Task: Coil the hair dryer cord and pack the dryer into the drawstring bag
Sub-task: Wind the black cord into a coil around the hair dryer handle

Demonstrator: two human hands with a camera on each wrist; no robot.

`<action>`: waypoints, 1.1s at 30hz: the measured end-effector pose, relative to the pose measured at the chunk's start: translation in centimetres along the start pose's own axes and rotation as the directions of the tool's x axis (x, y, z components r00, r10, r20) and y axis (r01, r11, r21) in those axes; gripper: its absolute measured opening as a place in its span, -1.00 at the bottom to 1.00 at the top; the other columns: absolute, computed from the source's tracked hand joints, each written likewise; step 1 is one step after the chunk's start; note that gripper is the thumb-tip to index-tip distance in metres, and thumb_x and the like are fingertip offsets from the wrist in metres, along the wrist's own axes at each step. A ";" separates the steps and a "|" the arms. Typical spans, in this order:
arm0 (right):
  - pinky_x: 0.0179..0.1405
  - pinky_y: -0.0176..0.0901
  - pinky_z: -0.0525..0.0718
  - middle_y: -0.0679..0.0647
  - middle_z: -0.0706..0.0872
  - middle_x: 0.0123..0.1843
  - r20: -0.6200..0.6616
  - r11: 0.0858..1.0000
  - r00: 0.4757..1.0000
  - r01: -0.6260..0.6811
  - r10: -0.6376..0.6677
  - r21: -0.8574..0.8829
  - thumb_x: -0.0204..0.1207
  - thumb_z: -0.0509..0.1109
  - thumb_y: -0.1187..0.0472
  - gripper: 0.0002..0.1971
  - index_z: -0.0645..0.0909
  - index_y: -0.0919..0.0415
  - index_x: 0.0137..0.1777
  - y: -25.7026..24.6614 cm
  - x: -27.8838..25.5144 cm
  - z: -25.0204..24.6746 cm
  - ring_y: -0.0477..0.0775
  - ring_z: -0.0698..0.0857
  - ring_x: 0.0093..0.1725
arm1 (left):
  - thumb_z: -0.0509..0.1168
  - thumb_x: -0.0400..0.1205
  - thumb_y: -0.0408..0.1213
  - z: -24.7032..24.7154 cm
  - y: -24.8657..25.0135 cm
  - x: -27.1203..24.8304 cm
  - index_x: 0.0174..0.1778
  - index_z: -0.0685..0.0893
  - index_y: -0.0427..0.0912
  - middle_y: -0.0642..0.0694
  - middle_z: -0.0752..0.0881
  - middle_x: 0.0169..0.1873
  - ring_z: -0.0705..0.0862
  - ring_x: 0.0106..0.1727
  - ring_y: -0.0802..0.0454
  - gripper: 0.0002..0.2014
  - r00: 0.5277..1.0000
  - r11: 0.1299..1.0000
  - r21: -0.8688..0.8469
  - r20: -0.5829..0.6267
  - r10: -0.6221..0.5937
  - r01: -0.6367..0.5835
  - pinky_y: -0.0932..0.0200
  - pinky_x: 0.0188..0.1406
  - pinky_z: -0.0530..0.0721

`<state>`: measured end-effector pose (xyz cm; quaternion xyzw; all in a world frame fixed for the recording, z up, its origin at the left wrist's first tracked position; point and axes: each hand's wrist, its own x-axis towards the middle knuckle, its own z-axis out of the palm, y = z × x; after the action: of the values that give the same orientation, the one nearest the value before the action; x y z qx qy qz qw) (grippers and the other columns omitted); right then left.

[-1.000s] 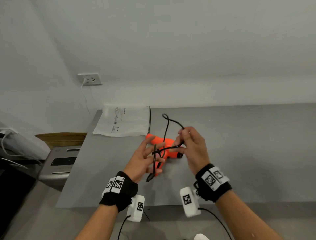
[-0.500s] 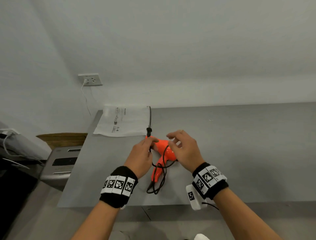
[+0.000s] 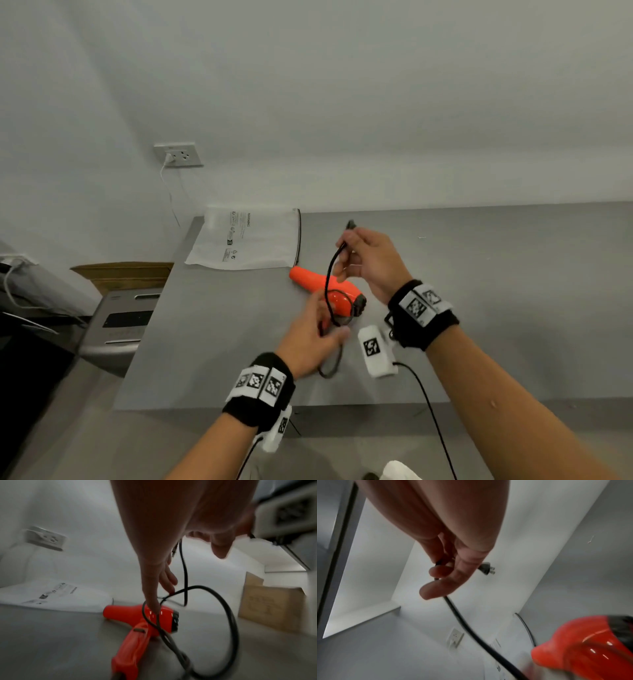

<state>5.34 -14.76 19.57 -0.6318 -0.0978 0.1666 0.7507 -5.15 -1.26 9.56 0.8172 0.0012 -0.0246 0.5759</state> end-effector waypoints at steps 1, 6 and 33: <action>-0.55 -0.07 0.71 0.16 0.57 -0.48 -0.028 0.999 0.999 0.020 -0.019 0.040 0.78 0.18 0.28 -0.76 0.56 0.40 -0.06 -1.0 0.5 -0.5 0.19 0.70 -0.54 | 0.50 0.51 -0.13 1.0 -1.5 -0.2 0.51 0.39 0.19 0.08 0.67 0.22 0.69 0.22 0.14 -0.33 0.997 0.993 0.115 0.064 -0.038 0.031 0.17 0.34 0.61; -0.40 0.04 0.82 0.19 0.49 -0.44 -0.260 0.984 0.959 0.143 -0.112 0.104 0.78 0.13 0.28 -0.72 0.54 0.34 -0.14 -4.5 4.5 -5.1 0.21 0.77 -0.46 | 0.25 0.68 -0.46 2.2 -7.6 -0.7 0.02 0.69 -0.12 -0.08 0.76 -0.09 0.77 -0.17 -0.01 -0.83 0.972 0.926 0.318 0.049 -0.229 0.203 -0.05 0.09 0.75; -0.30 0.09 0.78 0.28 0.79 -0.06 0.116 0.823 0.941 -0.213 0.317 -0.527 0.58 0.31 0.36 -0.69 0.62 0.27 0.31 9.9 3.8 -3.9 0.21 0.77 -0.26 | -0.04 0.86 -0.09 -3.5 -5.8 -0.9 0.17 0.66 -0.22 -0.06 0.55 -0.58 0.63 -0.48 -0.04 -0.60 0.949 0.921 -0.325 -0.151 -0.277 0.217 0.16 -0.36 0.65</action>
<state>8.96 -15.46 8.94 -0.7943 -0.1233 0.3002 0.5136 -6.14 3.98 5.30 0.7104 0.1646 -0.0170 0.6840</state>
